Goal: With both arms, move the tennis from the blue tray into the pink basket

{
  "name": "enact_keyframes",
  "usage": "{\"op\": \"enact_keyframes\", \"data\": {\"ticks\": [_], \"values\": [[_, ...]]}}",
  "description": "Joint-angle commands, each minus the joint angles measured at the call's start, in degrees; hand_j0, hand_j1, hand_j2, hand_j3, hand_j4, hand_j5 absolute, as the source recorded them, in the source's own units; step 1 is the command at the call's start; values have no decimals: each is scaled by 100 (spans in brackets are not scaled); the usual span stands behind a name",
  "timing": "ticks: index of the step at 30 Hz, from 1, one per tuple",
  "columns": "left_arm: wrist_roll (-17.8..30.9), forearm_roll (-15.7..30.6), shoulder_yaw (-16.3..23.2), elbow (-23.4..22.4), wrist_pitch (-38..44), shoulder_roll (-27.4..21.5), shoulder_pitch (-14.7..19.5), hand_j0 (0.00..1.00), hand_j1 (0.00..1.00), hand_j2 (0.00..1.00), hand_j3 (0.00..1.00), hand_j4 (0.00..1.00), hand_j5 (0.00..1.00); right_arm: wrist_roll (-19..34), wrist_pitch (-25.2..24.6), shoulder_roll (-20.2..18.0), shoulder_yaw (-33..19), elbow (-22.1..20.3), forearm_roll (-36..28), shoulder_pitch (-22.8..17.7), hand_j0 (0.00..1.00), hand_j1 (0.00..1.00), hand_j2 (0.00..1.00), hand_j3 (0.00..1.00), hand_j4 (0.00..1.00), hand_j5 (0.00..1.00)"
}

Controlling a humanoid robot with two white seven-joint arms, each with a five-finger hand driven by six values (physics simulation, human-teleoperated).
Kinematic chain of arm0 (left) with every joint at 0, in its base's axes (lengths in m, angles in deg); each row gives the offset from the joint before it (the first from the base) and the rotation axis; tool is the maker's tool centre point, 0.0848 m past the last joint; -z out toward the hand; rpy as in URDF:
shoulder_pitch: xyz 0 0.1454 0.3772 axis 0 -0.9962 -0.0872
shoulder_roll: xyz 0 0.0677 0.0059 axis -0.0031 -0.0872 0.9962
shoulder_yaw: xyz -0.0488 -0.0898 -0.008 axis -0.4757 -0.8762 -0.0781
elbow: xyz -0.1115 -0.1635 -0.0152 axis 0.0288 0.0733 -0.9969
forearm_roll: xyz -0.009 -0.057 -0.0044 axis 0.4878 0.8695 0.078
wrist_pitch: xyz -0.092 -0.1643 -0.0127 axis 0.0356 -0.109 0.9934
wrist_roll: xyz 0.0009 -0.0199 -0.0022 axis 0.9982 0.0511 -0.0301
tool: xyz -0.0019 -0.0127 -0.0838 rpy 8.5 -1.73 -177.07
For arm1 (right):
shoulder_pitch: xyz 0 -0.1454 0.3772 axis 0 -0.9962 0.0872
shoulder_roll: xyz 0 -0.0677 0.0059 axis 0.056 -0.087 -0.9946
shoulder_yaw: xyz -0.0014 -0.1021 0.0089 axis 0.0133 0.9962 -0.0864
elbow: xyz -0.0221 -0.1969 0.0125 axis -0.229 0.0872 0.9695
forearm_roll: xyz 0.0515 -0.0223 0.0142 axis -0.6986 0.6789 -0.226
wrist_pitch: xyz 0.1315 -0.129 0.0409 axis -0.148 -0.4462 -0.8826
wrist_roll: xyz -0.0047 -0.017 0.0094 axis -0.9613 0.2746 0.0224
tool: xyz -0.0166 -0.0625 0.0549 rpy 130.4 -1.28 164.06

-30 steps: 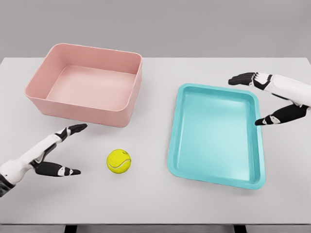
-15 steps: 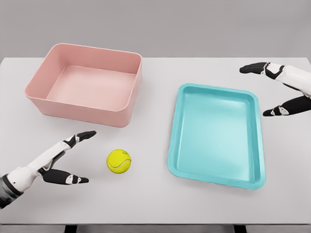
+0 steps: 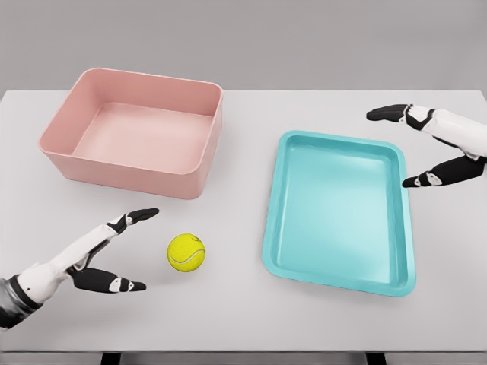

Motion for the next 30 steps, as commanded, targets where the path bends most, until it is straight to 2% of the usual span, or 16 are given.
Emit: {"op": "enact_keyframes", "data": {"ticks": [1, 13, 20, 30], "values": [[-2, 28, 6, 73, 2, -8, 0, 100, 100, 100, 100, 100, 100, -3, -17, 15, 21, -4, -46, 0, 100, 100, 100, 100, 100, 100], [-2, 99, 6, 214, 2, 10, 35, 99, 99, 99, 99, 99, 99, -3, -17, 15, 100, -4, -38, 0, 100, 100, 100, 100, 100, 100], [-11, 204, 14, 214, 2, 335, 35, 99, 99, 99, 99, 99, 99, -3, -17, 24, 206, -4, -29, 0, 100, 100, 100, 100, 100, 100], [-2, 257, 67, 214, 2, 362, 35, 99, 99, 99, 99, 99, 99, -3, -17, 129, 294, -4, 24, 53, 100, 100, 100, 100, 100, 100]]}}
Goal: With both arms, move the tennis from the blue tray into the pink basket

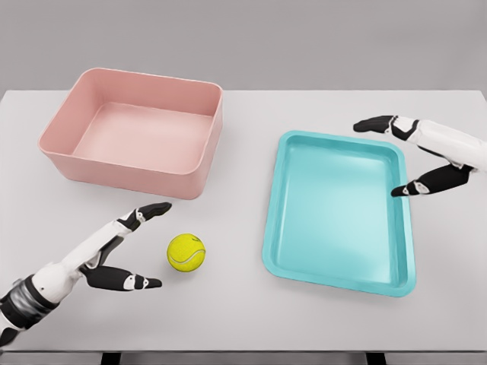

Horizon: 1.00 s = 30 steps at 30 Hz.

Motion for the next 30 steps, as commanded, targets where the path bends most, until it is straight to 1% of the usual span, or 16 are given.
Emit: {"op": "enact_keyframes", "data": {"ticks": [1, 5, 7, 11, 14, 16, 18, 22, 24, 30], "values": [[-1, 34, 13, 3, 2, 36, 0, 99, 99, 99, 99, 99, 99, -3, -16, 29, 10, 2, -33, 9, 100, 100, 100, 100, 100, 100], [-1, 34, 13, 3, 2, 62, 0, 99, 99, 99, 99, 99, 99, -3, -16, 29, 1, -7, -34, 9, 100, 100, 100, 100, 100, 100], [-1, 69, 13, -14, 267, 54, 26, 99, 99, 99, 99, 99, 99, -3, -16, 29, 1, -16, -34, 0, 100, 100, 100, 100, 100, 100], [0, 77, 4, -6, 285, 150, 44, 99, 99, 99, 99, 99, 99, -3, -16, 11, -8, -16, -34, -26, 100, 100, 100, 100, 100, 100], [8, 192, 4, -6, 338, 212, 44, 99, 99, 99, 99, 99, 99, -3, -16, -33, -8, -24, -34, -53, 100, 100, 100, 100, 100, 100], [8, 280, 4, -6, 592, 221, 70, 99, 99, 99, 99, 99, 99, -3, -16, -42, -17, -16, -34, -53, 100, 100, 100, 100, 100, 100], [8, 306, 4, -6, 628, 264, 53, 99, 99, 99, 99, 99, 99, -3, -16, -15, -17, -15, -25, -53, 100, 100, 100, 100, 100, 100], [8, 297, 100, -6, 830, 335, 53, 99, 99, 99, 99, 99, 99, -3, -16, -42, -17, -16, -34, -35, 100, 100, 100, 100, 100, 100], [8, 253, 127, -14, 891, 475, 53, 100, 100, 100, 100, 100, 100, -3, -16, -42, -26, -7, -34, -35, 100, 100, 100, 100, 100, 100], [26, 227, 215, -14, 900, 493, 62, 100, 100, 100, 100, 100, 100, -3, -16, -42, -26, -7, -34, -53, 100, 100, 100, 100, 100, 100]]}}
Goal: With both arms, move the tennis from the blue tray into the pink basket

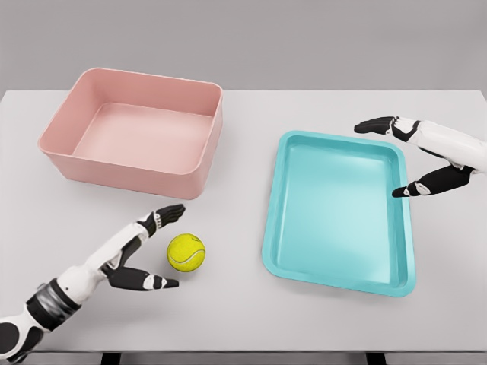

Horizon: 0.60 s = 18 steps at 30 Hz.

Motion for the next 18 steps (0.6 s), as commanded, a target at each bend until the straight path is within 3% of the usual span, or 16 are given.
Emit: {"op": "enact_keyframes", "data": {"ticks": [1, 18], "values": [[3, 3, 36, -13, 15, 31, 0, 100, 100, 100, 100, 100, 100, -3, -16, -6, 4, -1, -47, 0, 100, 100, 100, 100, 100, 100], [3, -190, 89, -109, 446, 339, 105, 100, 100, 100, 100, 100, 100, -3, -16, 11, 30, -10, -38, -35, 100, 100, 100, 100, 100, 100]]}}
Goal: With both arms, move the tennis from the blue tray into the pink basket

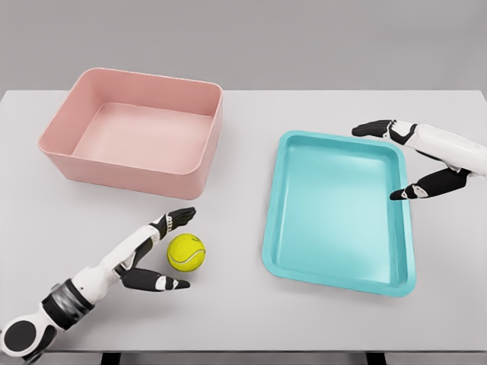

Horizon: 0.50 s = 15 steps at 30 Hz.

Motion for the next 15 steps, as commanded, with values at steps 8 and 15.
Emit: {"op": "enact_keyframes", "data": {"ticks": [8, 15], "values": [[-9, -235, 0, -45, 135, 190, 26, 99, 99, 99, 99, 99, 99, -3, -16, -20, 1, -8, -46, -9, 100, 100, 100, 100, 100, 100], [-17, -394, 0, -53, 135, 190, 26, 82, 82, 82, 82, 82, 82, -3, -16, -38, 1, -8, -46, -9, 100, 100, 100, 100, 100, 100]]}}
